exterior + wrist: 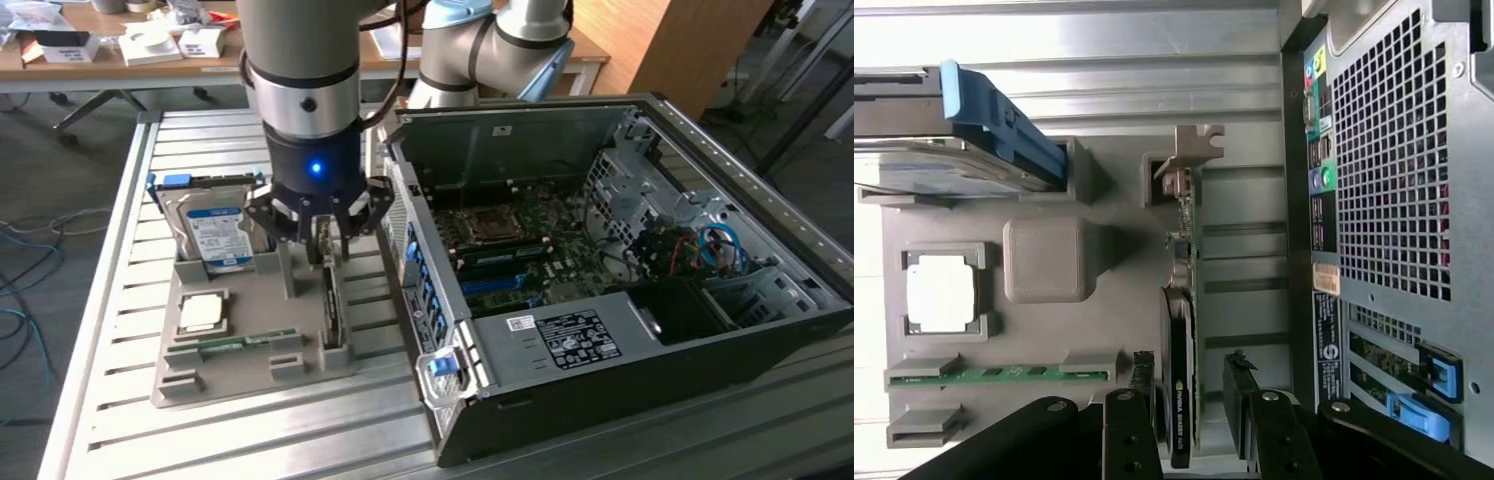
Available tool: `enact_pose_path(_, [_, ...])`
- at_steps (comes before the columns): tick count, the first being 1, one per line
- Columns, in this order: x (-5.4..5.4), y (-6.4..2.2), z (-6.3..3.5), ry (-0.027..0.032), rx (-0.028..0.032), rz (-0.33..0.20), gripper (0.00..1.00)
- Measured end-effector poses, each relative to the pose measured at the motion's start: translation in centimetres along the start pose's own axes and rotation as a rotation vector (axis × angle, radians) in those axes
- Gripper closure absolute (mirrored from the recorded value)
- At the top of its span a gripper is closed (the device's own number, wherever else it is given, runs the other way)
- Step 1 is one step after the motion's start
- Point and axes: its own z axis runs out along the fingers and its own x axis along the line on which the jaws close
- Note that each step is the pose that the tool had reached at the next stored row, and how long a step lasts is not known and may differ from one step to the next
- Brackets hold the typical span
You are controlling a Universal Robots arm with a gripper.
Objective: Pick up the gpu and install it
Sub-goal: 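Pick up the gpu and move the gpu toward the slot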
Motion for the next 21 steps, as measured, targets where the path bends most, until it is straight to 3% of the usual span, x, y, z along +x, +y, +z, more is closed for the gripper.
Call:
enact_pose_path(13, [0.1,-0.11,2.26,-0.0001,0.0000,0.001,0.58])
enact_pose_path(21, [0.1,-0.14,2.86,0.0002,0.0002,0.002,0.58])
